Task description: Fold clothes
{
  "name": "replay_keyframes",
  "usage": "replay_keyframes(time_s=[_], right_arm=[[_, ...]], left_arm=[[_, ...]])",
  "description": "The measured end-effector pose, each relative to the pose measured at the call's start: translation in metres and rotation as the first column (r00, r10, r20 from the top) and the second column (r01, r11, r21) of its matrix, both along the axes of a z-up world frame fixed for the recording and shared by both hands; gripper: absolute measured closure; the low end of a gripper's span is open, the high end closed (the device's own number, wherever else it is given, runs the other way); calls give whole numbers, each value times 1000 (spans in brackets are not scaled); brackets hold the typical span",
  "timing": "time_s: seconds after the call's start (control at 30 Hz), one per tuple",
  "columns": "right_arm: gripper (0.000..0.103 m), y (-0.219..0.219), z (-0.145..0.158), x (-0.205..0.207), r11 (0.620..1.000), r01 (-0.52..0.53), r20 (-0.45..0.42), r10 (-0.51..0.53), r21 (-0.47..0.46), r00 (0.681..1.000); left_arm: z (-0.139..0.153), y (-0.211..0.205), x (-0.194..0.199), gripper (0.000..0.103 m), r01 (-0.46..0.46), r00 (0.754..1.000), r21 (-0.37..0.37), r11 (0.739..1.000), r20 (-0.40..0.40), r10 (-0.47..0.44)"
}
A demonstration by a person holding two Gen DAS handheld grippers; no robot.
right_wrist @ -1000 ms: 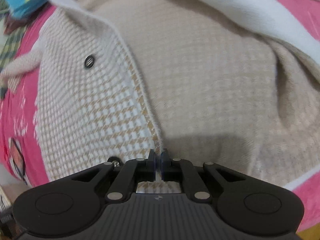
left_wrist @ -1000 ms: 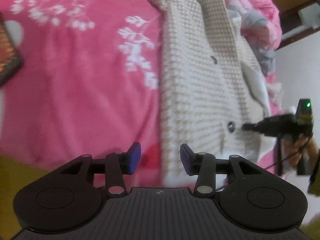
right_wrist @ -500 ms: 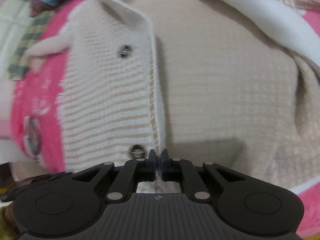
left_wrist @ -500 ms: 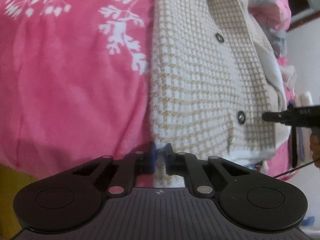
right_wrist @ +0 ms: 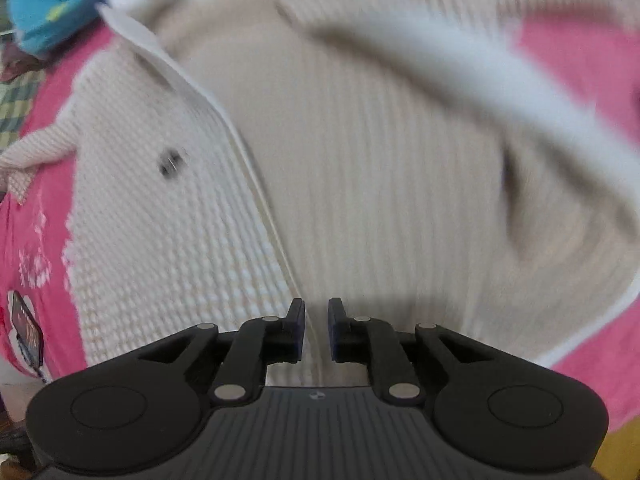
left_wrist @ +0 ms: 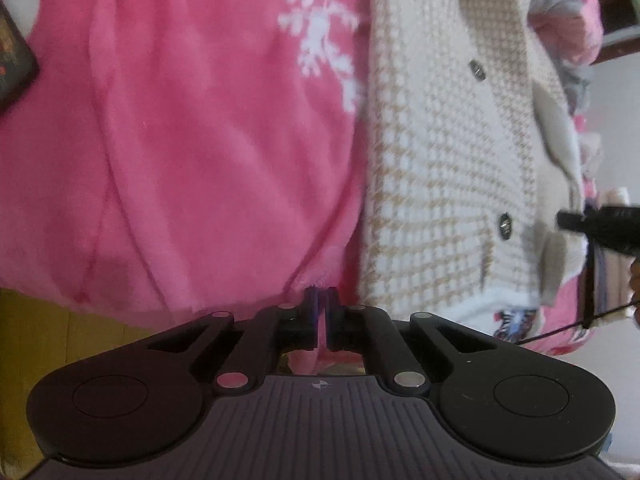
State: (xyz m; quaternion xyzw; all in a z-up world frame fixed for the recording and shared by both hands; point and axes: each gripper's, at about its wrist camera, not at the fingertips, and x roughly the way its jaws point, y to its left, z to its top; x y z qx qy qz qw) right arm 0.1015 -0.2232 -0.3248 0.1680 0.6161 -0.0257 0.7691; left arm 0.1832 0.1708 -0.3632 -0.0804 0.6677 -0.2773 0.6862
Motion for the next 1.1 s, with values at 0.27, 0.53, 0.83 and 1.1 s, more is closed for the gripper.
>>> replay_keyframes(time_s=[0.27, 0.53, 0.83, 1.1], right_arm=[[54, 66, 72, 112, 952, -204, 402, 284, -231, 871], [31, 134, 34, 251, 791, -455, 362, 598, -409, 715], [98, 47, -1, 273, 946, -322, 441, 303, -34, 845], [81, -71, -99, 261, 903, 110, 222, -217, 414, 951]], left_arm=[[41, -29, 35, 84, -7, 976, -49, 999, 216, 17], [39, -110, 105, 81, -61, 909, -104, 993, 404, 98], [27, -161, 189, 81, -182, 832, -143, 973, 505, 230], [16, -184, 196, 81, -153, 835, -60, 986, 525, 161]])
